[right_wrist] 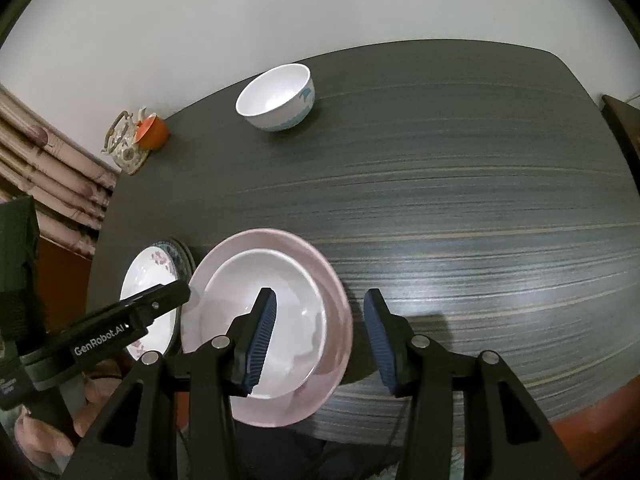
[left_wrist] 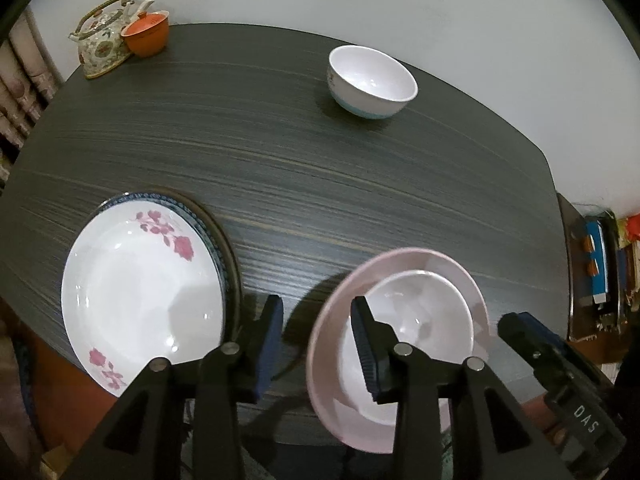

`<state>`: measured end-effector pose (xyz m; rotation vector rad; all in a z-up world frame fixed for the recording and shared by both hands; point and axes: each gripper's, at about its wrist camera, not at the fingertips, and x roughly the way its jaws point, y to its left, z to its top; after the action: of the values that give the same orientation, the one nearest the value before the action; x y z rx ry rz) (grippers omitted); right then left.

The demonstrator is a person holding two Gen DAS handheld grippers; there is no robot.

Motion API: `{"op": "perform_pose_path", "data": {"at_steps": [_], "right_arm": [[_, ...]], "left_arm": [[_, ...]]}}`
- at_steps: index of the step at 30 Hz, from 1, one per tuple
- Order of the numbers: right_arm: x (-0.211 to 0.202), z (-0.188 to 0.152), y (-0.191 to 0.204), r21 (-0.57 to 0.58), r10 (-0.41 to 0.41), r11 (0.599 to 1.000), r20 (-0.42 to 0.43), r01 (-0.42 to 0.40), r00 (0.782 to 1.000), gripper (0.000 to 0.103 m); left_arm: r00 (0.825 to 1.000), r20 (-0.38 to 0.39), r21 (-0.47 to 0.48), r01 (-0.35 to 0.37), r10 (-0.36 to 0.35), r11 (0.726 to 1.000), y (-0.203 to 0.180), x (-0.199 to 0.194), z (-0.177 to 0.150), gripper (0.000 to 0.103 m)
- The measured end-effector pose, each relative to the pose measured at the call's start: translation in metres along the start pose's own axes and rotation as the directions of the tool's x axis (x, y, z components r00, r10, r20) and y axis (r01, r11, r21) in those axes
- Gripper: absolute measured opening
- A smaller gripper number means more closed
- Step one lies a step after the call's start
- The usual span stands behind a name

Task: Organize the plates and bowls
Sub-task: 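Open both grippers and lift them off the nested bowls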

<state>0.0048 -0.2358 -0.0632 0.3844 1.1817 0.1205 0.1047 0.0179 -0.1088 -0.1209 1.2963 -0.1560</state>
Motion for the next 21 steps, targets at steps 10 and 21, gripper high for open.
{"op": "perform_pose_path", "data": {"at_steps": [10, 21], "right_arm": [[0.011, 0.019, -0.015, 0.008, -0.015, 1.000, -0.004, 0.015, 1.000, 0.046], [0.040, 0.058, -0.031, -0.021, -0.014, 1.000, -0.028, 0.013, 1.000, 0.046]], "left_arm": [[0.999, -0.003, -0.034, -0.032, 0.032, 0.999, 0.014, 0.014, 0.026, 0.047], [0.999, 0.001, -0.062, -0.042, 0.042, 0.997, 0.019, 0.038, 0.068, 0.047]]}}
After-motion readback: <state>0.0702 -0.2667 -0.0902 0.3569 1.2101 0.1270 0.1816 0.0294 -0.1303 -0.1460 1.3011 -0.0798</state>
